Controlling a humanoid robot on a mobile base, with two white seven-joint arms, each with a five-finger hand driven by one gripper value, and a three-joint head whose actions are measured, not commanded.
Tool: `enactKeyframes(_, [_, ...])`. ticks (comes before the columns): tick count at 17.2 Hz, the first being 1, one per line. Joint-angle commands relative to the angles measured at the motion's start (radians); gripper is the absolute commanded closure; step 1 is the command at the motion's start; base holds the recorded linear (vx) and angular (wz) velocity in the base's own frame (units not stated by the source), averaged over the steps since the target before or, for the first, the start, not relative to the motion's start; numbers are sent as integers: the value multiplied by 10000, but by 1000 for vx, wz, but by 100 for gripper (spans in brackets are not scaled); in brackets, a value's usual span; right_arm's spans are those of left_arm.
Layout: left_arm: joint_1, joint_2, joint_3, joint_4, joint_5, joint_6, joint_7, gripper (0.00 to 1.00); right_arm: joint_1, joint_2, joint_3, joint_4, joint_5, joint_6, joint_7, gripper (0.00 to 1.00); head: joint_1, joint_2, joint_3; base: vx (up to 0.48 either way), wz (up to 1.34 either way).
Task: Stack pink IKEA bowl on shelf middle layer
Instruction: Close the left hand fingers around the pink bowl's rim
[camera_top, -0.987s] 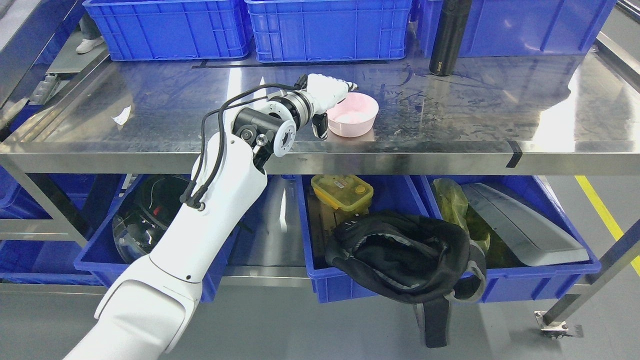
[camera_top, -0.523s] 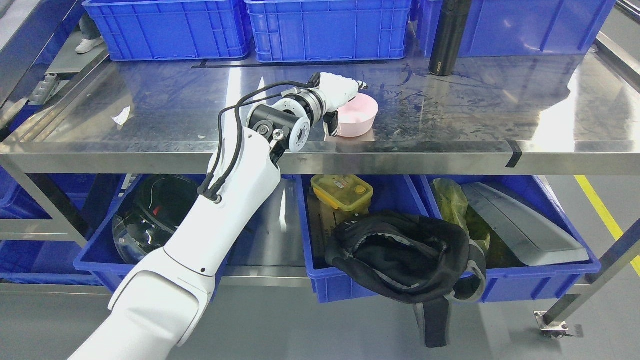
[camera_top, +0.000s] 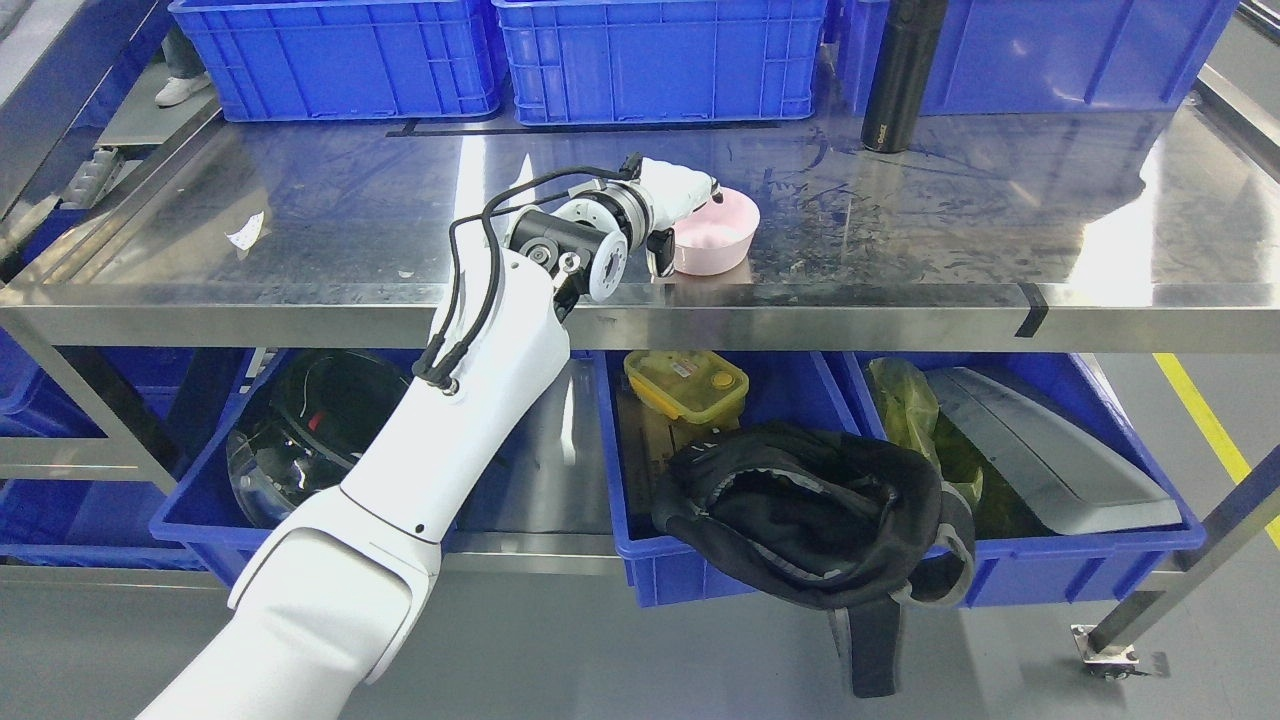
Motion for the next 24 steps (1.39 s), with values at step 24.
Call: enactKeyframes(24, [-549, 34, -312, 2274, 2239, -244, 938, 51, 154, -175, 0, -175, -2, 4, 2, 0, 0, 0, 0, 0, 0])
